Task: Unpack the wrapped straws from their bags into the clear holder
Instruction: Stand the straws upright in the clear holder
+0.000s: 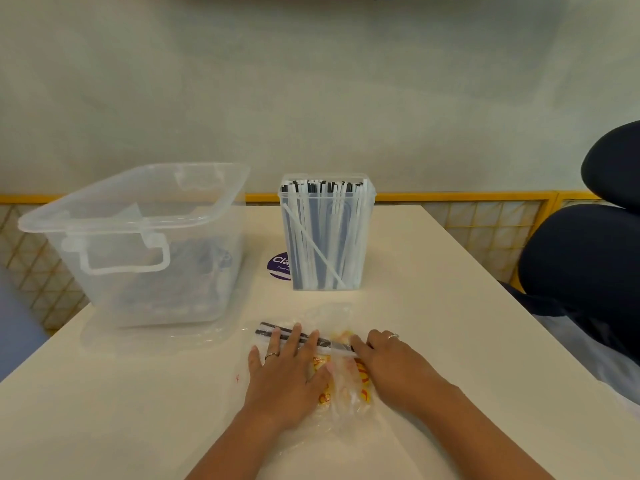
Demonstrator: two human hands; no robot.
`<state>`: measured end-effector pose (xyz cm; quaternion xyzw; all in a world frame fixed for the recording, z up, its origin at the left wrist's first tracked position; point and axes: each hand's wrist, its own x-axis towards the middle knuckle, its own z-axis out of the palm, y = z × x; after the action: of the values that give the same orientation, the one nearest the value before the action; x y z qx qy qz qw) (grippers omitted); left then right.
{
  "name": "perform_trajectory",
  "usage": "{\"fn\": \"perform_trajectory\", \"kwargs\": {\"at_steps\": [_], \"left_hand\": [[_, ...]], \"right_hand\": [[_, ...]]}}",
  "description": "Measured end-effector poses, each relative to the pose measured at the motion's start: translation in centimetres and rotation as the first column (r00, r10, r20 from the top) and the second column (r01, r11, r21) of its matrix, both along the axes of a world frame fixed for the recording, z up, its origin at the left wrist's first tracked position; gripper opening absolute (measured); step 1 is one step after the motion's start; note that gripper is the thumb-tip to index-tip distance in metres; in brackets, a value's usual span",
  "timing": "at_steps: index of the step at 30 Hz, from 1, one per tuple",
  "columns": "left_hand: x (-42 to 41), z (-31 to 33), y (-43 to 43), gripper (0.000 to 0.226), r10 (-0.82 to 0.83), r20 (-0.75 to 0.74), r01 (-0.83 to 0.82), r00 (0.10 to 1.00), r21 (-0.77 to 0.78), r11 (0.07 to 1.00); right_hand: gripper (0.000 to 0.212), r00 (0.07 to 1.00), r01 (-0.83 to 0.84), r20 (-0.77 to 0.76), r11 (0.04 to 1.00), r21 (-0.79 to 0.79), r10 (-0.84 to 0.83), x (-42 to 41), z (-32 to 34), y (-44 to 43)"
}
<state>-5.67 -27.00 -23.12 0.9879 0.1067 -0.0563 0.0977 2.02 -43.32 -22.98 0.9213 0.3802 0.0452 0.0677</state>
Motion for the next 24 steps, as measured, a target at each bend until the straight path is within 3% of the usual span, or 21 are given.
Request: {"fn": "perform_trajectory", "kwargs": {"at_steps": [2, 7, 13, 18, 24], "left_hand": [[0.1, 0.0, 0.2, 0.058, 0.001, 0.0, -0.001, 1.0, -0.003, 1.0], [0.3, -0.1, 0.5, 0.058, -0.004, -0.001, 0.004, 1.0, -0.017, 1.0], [0.4, -0.3, 0.5, 0.058, -0.011, -0.008, 0.011, 1.0, 0.008, 1.0], [0.4, -0.3, 0.6, 0.059, -0.011, -0.006, 0.011, 1.0, -0.007, 1.0], [0.6, -0.2, 1.0, 0.054, -0.009, -0.003, 0.009, 1.0, -0.082, 0.997]], "right_hand": [[0.052, 0.996, 0.026, 0.082, 0.999, -0.029, -0.023, -0.4, 0.6, 0.0], [0.051, 0.982, 0.091, -0.17, 0.995, 0.027, -0.085, -0.4, 1.6, -1.6], [0.034, 0.972, 0.086, -0.221, 0.996, 0.035, -0.076, -0.4, 1.3, -1.9], [0.056, 0.992, 0.072, -0.09, 0.99, -0.121, -0.083, -0.9, 1.2, -1.5], [0.055, 0.979, 0.1, -0.176, 0.994, -0.043, -0.106, -0.2, 2.5, -3.2]]}}
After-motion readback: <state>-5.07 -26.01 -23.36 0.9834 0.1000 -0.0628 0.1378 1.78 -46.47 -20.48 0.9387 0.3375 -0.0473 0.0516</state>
